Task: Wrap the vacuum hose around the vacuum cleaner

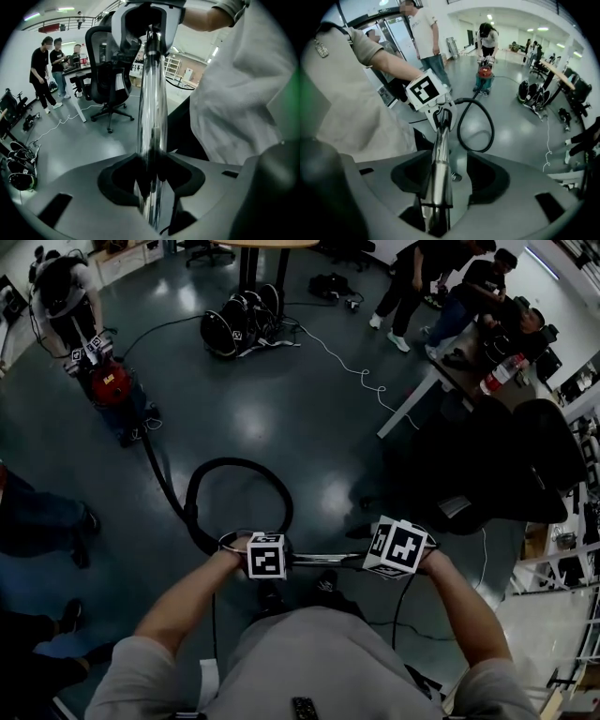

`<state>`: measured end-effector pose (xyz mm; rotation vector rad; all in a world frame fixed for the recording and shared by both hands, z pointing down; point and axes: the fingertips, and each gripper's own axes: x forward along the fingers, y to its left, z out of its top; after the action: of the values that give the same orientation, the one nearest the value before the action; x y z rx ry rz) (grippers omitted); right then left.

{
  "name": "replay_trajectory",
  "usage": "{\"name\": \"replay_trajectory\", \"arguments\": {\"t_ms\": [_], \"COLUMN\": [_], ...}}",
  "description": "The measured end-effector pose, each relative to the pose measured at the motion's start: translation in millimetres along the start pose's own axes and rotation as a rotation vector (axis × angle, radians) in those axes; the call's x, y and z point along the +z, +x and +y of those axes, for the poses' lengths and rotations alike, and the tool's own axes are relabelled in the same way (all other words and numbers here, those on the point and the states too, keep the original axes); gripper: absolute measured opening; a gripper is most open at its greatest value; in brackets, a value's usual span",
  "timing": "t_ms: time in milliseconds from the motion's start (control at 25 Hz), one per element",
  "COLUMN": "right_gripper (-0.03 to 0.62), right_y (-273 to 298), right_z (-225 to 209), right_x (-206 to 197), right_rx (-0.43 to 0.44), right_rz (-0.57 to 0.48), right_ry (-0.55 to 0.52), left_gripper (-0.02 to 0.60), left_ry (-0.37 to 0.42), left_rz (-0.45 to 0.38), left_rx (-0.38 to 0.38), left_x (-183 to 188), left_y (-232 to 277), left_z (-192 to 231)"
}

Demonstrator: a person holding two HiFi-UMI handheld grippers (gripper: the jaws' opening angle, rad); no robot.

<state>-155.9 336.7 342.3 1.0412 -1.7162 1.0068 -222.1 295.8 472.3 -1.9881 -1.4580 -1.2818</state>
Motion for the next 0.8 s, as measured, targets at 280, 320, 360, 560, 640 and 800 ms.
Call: {"name": "replay_trajectory", "arguments": {"t_ms": [280,320,360,560,640,800], "right_gripper": [0.216,0.216,0.216,0.216,0.216,0.216], "right_y": [-66,-75,-84,-125,-134,-166], "right_z": [-43,-52,-61,-94,-107,-135], "right_x": [16,13,7,-7,-6,4], "right_rx": [-0.336,-0.399,-0.457,-0.561,-0.61,-0.704], "right_rz": [-0.197,-0.203,-0.205,-0.352,-0.392,-0.575], "right_ry": [0.016,0.015,0.019,0.127,0.128,0.144], "left_gripper": [0.169,0.167,0.169,0.167,0.167,0.167], "left_ry": [-0.039,-0.045,-0.055,-0.116,-0.14,-0.193], "left_rz": [-0.033,-0.036,-0.039,-0.048,-0.05,-0.055], "left_rx": [0.042,0.044,0.047,0.068,0.089,0.145], "left_x": [5,6,8,13,17,28], "left_y": [-2,-1,-1,-7,-8,-10], "left_z": [19,21,24,39,49,77]}}
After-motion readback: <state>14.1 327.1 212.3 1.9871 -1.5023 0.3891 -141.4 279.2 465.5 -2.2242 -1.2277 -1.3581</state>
